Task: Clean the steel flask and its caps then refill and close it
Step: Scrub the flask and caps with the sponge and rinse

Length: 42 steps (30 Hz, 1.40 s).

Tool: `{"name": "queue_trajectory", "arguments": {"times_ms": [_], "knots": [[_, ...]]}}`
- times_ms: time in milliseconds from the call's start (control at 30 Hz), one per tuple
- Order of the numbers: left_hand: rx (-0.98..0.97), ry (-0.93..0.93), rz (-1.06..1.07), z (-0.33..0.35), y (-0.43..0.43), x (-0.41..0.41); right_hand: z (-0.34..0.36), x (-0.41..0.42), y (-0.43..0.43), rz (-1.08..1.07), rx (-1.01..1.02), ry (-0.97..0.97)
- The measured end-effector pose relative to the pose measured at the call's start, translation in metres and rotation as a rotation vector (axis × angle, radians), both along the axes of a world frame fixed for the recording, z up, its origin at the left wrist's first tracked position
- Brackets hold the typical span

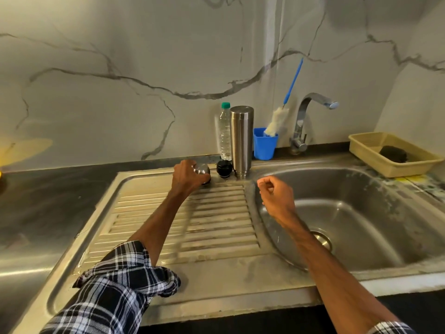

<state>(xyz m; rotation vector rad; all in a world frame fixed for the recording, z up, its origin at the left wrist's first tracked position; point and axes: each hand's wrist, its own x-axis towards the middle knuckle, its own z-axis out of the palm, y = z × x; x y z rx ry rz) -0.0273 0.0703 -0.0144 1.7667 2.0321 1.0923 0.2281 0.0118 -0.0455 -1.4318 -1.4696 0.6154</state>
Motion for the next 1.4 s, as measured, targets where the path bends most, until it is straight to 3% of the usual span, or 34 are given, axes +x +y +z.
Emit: {"name": "queue_trajectory", "arguments": {"times_ms": [500, 700, 900, 1267, 1400], "knots": [[-0.09, 0.003, -0.006, -0.016, 0.005, 0.003, -0.001, 0.005, 0.001, -0.01, 0.0, -0.072], [0.217, 0.073, -0.035, -0.013, -0.048, 0.046, 0.0, 0.02, 0.001, -0.063, -0.032, -0.026], [0.229, 0.111, -0.259, 0.0, -0.064, 0.117, 0.027, 0.094, -0.003, -0.179, -0.023, -0.052], [0.164, 0.264, -0.758, 0.038, -0.034, 0.329, 0.096, 0.294, 0.01, -0.571, 0.047, -0.317], [0.153, 0.394, -0.878, 0.042, -0.031, 0.385, 0.091, 0.33, 0.04, -0.488, -0.059, -0.466]]}}
